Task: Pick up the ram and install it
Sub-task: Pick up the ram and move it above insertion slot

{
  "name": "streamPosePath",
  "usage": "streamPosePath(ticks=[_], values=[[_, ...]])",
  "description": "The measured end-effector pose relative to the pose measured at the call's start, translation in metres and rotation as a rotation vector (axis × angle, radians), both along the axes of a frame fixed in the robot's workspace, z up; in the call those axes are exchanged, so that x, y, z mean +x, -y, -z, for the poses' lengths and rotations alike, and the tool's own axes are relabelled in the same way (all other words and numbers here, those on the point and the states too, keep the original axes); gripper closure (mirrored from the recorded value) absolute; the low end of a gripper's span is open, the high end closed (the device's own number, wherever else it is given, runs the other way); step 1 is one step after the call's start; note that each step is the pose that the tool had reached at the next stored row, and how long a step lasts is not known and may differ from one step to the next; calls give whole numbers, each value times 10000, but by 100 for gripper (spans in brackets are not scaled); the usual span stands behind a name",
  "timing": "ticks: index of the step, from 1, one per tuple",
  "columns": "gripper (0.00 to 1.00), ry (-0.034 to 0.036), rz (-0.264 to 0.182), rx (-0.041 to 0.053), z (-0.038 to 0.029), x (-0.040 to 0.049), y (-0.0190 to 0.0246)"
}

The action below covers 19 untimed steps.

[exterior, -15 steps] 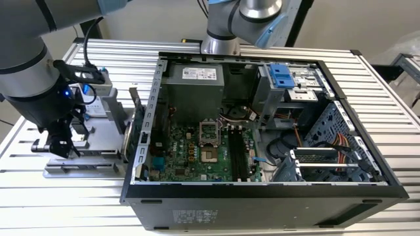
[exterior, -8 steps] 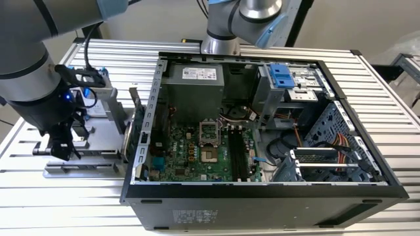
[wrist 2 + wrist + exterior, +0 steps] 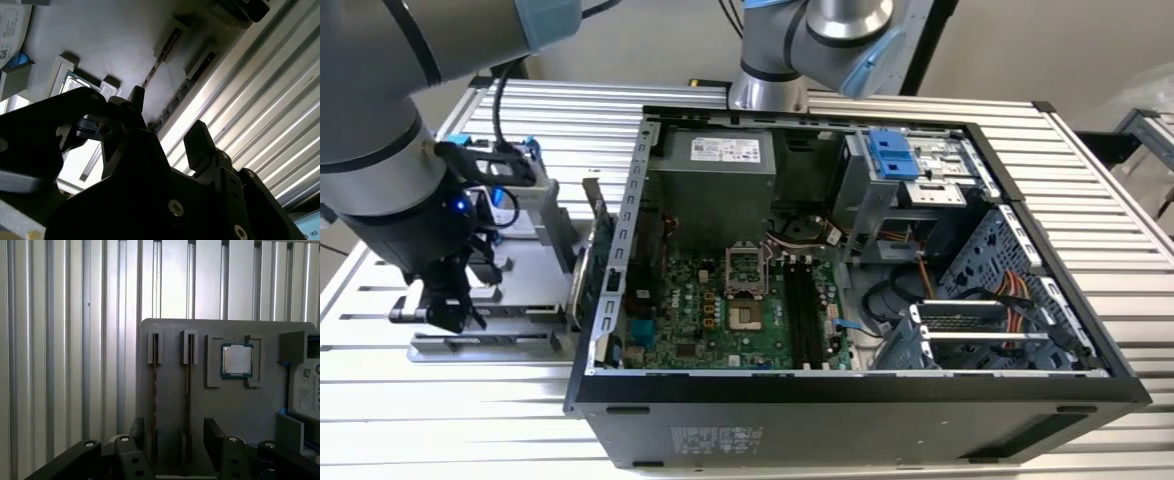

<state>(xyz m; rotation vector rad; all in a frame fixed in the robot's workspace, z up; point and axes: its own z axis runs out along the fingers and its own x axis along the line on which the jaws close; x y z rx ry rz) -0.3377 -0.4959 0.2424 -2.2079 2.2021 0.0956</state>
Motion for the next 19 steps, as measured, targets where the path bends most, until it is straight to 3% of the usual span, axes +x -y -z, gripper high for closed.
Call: streamPosePath(ticks=[19], values=[[0,-1,0,-1,142,-5,100]])
